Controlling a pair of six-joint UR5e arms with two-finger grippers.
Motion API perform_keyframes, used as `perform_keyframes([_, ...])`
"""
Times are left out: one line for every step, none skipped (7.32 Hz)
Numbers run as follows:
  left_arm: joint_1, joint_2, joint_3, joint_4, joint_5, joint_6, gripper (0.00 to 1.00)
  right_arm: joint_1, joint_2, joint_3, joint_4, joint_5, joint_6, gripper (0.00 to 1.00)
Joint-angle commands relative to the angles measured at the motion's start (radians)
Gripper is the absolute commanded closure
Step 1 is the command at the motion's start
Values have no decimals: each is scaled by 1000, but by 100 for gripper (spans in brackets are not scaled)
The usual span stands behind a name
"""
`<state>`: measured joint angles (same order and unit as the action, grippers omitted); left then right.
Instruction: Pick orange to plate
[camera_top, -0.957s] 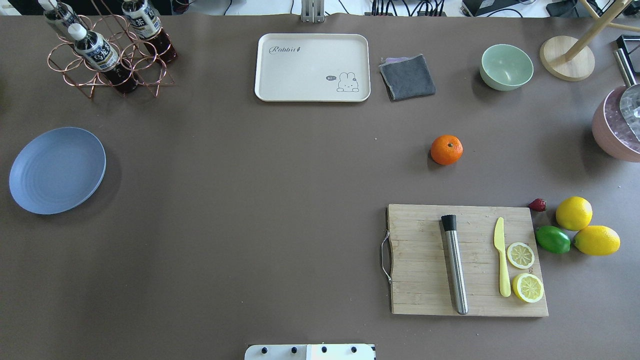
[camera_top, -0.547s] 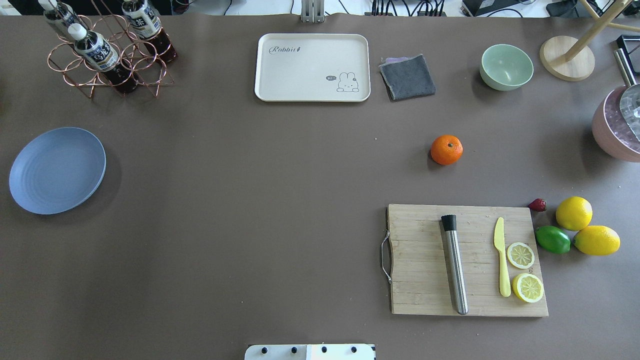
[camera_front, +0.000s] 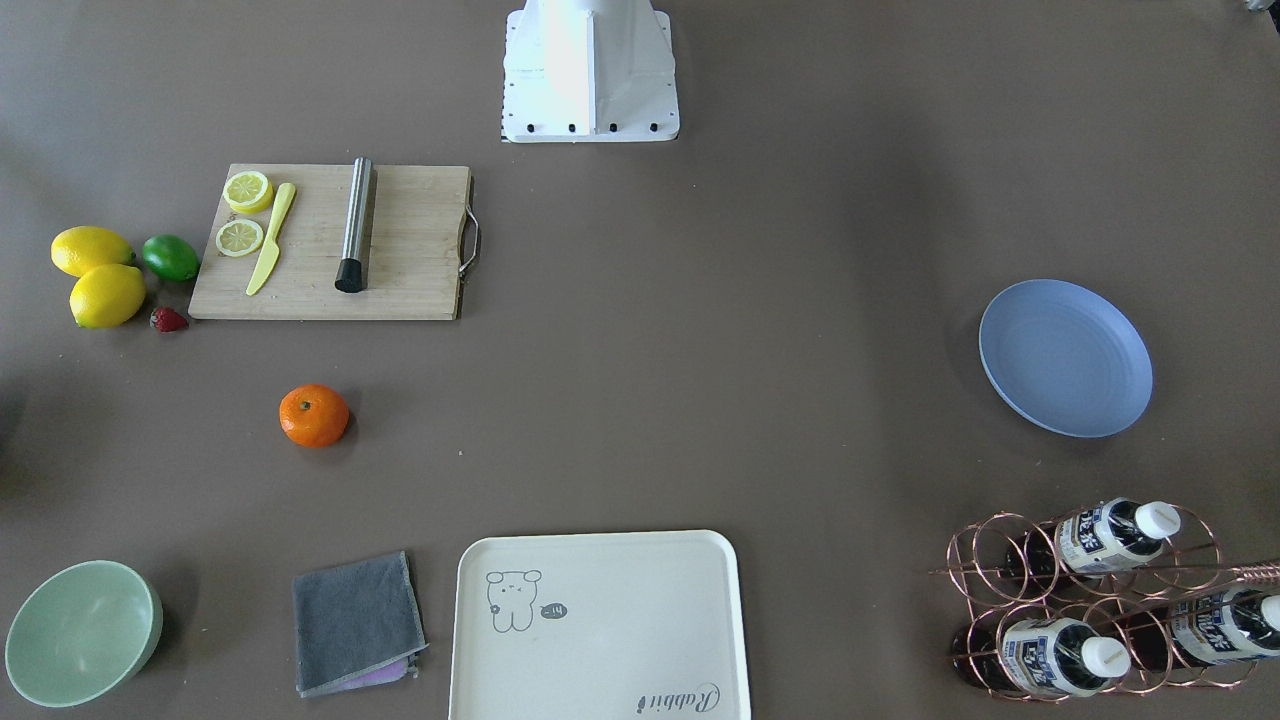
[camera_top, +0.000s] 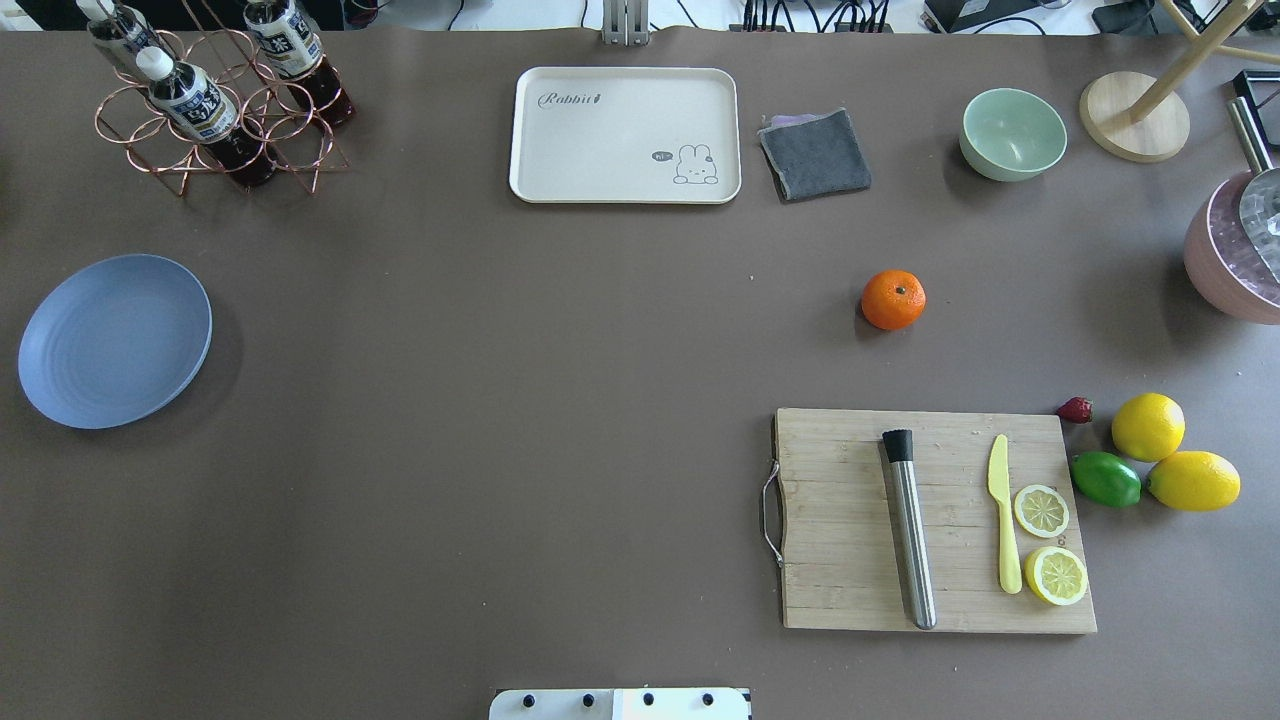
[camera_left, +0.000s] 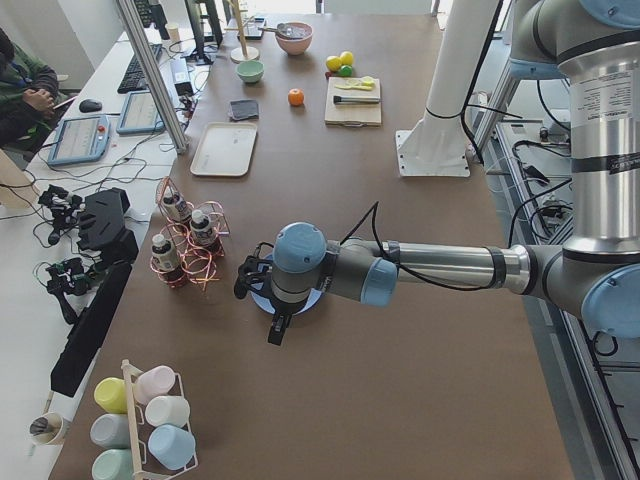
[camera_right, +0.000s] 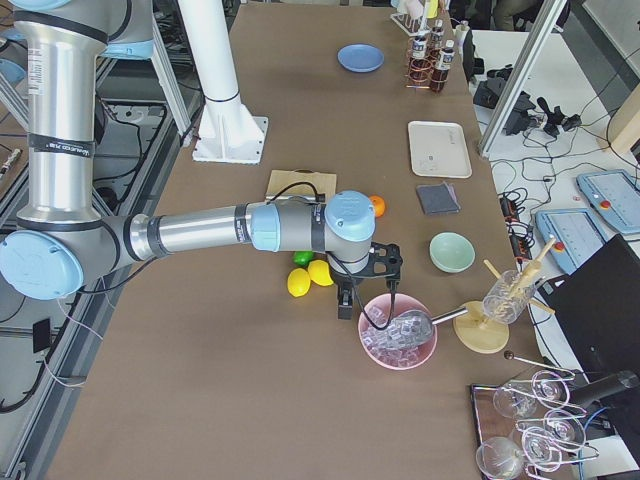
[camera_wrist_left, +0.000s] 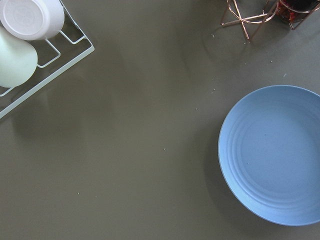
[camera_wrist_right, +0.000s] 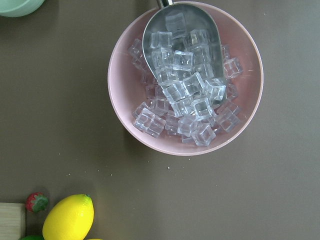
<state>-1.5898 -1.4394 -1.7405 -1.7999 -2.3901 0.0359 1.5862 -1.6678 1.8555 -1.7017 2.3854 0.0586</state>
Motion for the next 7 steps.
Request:
perform_keyframes([11, -29, -1, -31, -23, -1, 2, 0, 16, 10, 1, 11, 1, 0])
perform_keyframes([13, -38, 30, -79, -23, 1, 2, -6, 37, 10, 2, 41, 27, 0])
perform_keyframes([60, -45, 57, -135, -24, -2, 2, -24, 57, 13, 4, 50, 65, 0])
perform_keyframes([74, -50, 103, -216, -24, -8, 2, -49, 72, 11, 26, 55, 81, 0])
perform_keyframes([77, -62, 168, -293, -24, -8, 2, -89, 91, 11, 69, 54, 161, 0])
perform_keyframes([82, -97, 214, -309, -24, -27, 2, -133, 117, 8, 114, 51, 270, 0])
perform_keyframes([126, -134, 252, -322, -23, -81, 2, -191, 143, 4, 167, 43, 387, 0])
